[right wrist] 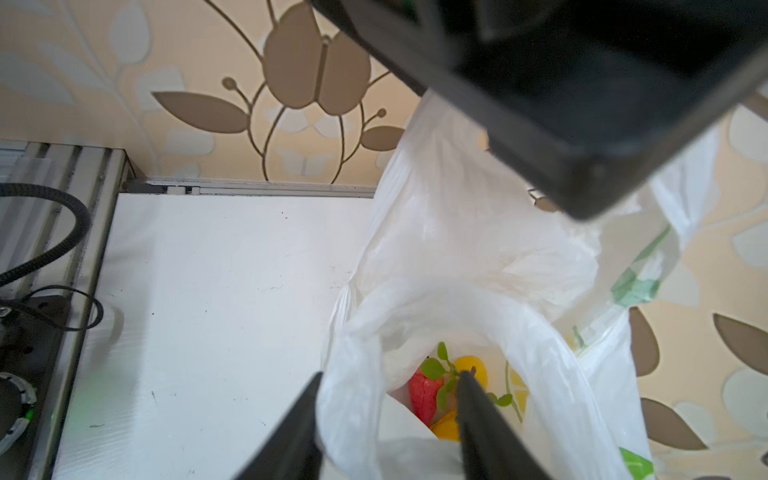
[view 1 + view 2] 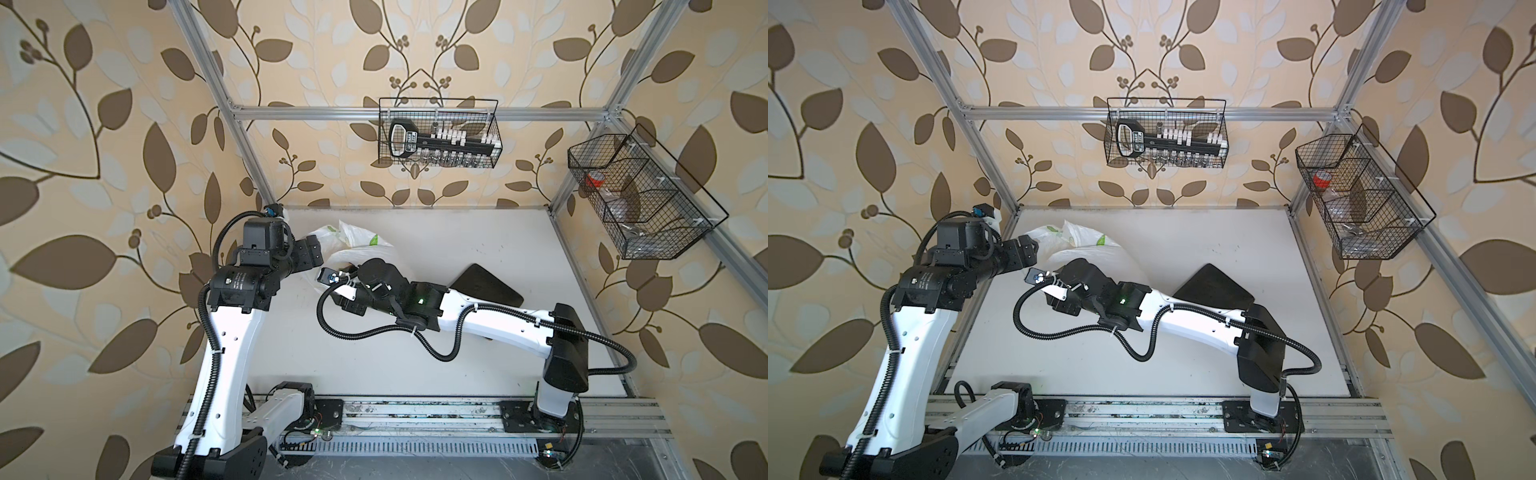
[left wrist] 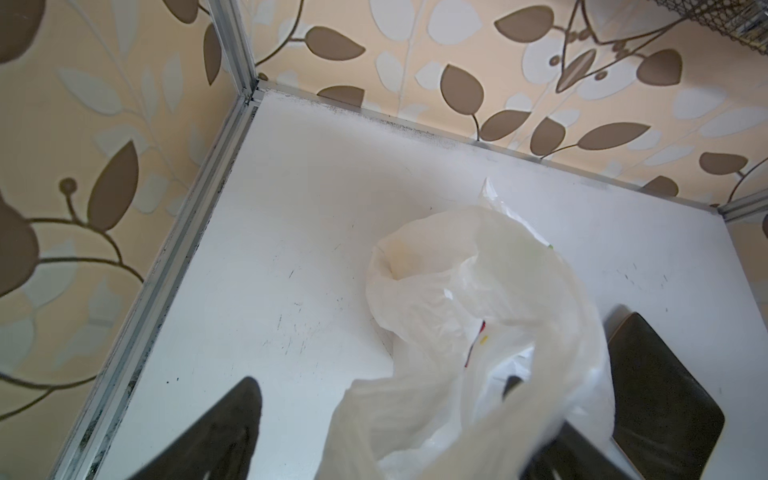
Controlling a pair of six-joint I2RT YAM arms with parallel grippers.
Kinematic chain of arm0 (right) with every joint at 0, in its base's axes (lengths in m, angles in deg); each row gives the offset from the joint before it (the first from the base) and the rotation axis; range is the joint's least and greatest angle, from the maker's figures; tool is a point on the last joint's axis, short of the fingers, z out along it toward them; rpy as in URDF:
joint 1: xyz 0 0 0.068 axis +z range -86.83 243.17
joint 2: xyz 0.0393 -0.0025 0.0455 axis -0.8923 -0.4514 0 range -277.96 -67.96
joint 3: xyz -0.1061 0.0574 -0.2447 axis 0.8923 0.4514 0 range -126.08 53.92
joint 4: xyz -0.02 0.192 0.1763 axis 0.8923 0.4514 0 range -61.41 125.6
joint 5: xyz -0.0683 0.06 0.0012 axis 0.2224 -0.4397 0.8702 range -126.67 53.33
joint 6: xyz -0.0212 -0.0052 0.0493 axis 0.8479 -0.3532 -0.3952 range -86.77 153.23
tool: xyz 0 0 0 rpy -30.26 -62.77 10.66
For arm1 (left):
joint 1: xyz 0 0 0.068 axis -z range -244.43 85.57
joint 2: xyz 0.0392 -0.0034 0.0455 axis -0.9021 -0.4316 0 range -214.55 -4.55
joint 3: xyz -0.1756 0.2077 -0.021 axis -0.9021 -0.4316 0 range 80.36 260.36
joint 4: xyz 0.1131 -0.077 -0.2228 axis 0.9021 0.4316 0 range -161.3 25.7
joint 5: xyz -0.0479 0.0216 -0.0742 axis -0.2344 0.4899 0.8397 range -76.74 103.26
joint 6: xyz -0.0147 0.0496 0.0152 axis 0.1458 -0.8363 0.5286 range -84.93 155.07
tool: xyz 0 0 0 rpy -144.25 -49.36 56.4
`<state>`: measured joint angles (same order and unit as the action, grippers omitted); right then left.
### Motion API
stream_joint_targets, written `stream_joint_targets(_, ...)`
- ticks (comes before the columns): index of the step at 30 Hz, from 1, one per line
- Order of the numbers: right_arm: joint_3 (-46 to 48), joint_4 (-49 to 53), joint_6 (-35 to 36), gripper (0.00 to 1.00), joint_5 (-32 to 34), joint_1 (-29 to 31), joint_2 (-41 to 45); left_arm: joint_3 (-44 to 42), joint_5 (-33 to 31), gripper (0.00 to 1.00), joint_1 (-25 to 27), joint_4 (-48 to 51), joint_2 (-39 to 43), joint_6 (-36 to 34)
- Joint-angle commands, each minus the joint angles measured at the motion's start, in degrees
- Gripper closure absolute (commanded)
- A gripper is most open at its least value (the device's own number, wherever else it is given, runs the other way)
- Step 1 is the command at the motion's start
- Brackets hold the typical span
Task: Take the fake fruits out of the plastic bag
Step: 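Reach both grippers to the white bag's handles and grasp them, then lift the bag handles apart with both grippers to open the bag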
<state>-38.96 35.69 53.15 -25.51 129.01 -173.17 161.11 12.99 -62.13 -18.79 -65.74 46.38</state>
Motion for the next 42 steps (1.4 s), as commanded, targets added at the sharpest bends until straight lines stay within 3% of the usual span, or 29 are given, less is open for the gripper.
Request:
stream_joint_targets(1,-1.62,-0.17,-0.06,0.86,4.28,0.07,1.4,-1.33,4.14,0.24,0.4,-4.32,-1.39,-1.23)
stream_joint_targets(3,0.44,-1.75,-2.33,1.0,4.38,-0.1,3.86,-1.55,6.21,0.37,0.33,-6.44,-2.87,-1.06)
stream_joint_targets(7,6.54,-5.9,-10.82,1.0,5.3,-1.46,10.61,0.8,10.04,0.64,0.38,-8.77,-6.35,-0.08)
stream_joint_targets(10,12.24,-8.72,-24.24,1.0,4.82,-5.37,16.64,1.36,12.12,0.81,0.34,-10.15,-7.71,1.42)
stream_joint_targets(12,17.29,-11.86,-37.49,1.0,2.68,-10.42,21.03,0.24,13.59,0.95,0.33,-12.34,-7.25,4.39)
stream_joint_targets(15,24.88,-20.54,-56.75,1.0,-5.11,-20.81,24.21,-2.93,17.3,0.99,0.34,-18.99,-5.43,11.49)
stream_joint_targets(18,22.56,-25.74,-65.97,1.0,-10.4,-28.68,20.75,-5.51,18.31,1.0,0.33,-27.54,-4.39,20.39)
stream_joint_targets(23,6.8,-28.47,-65.9,1.0,-12.4,-32.62,11.33,-4.0,14.67,1.0,0.33,-37.63,-6.13,29.37)
stream_joint_targets(27,-7.4,-29.21,-64.63,1.0,-15.18,-34.5,2.81,1.92,14.59,1.0,0.35,-41.87,-9.64,31.46)
stream_joint_targets(30,-12.2,-30.67,-64.38,1.0,-17.29,-35.3,-1.41,3.29,14.85,1.0,0.33,-45.15,-10.96,31.49)
stream_joint_targets(34,-4.09,-34.05,-64.72,1.0,-17.88,-35.94,0.68,-1.9,17.34,1.0,0.94,-48.11,-9.57,32.18)
stream_joint_targets(42,28.53,-32.74,-64.03,0.98,-15.87,-36.38,16.94,-25.42,14.29,1.0,9.98,-49.39,4.89,34.38)
